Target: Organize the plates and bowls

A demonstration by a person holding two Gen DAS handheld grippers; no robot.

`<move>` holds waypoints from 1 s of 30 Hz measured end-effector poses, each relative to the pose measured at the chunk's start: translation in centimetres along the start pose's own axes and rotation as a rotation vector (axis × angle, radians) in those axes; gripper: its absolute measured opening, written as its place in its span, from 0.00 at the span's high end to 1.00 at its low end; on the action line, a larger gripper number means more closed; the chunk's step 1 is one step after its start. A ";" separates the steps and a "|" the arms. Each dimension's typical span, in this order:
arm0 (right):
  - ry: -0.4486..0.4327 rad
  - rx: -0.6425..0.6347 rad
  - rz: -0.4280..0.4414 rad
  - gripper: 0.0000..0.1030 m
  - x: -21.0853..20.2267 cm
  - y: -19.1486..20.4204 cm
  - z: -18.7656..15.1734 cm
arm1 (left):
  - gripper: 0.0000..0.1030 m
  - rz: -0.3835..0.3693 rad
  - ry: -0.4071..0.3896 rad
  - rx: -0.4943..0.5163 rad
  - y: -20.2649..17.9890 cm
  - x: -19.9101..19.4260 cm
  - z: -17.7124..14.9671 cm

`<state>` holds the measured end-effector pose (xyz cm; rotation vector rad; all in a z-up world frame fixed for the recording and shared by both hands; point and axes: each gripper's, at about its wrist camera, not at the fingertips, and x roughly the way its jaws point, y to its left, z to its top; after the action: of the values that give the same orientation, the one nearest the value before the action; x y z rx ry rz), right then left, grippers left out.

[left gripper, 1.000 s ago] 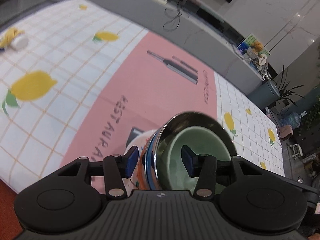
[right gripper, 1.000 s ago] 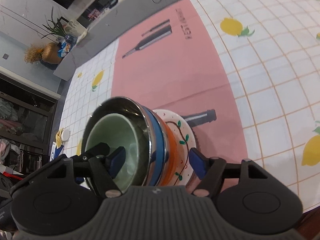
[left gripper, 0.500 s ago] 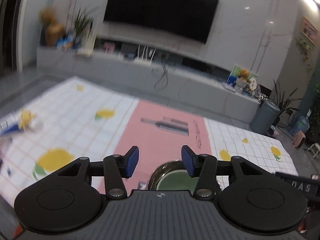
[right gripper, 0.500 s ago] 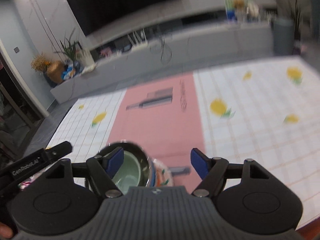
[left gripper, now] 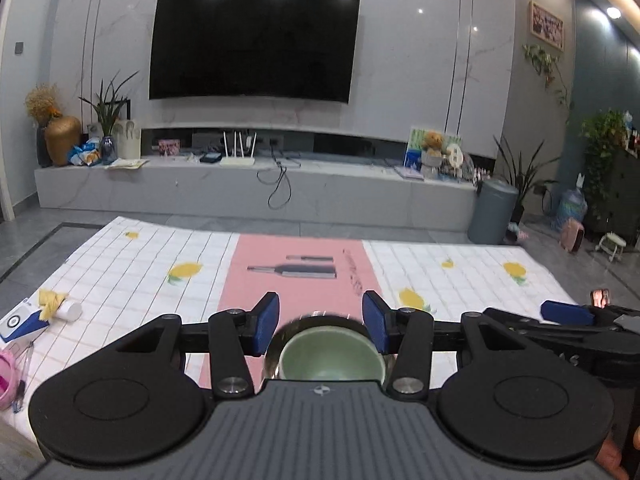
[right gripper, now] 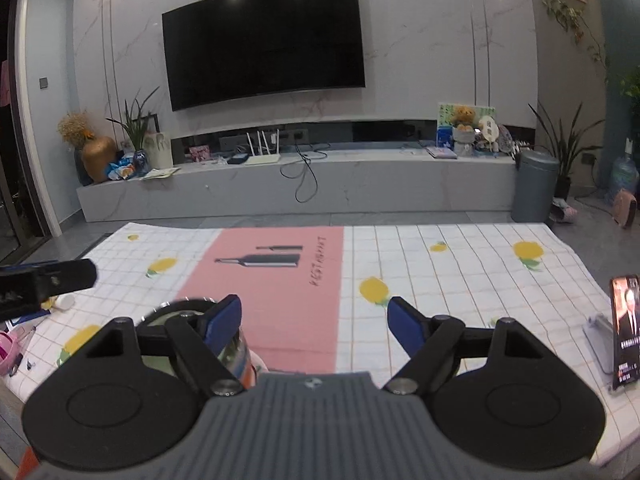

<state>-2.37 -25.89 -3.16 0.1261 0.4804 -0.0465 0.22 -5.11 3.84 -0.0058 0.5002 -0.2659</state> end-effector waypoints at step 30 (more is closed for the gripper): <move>0.067 0.011 -0.004 0.10 -2.8 2.0 -8.3 | 0.34 0.161 0.070 0.083 -0.3 -1.1 -10.7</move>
<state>-8.49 -22.76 -8.98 0.1379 0.5475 -0.0486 -5.88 -4.51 -4.98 0.1246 0.5560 -0.1292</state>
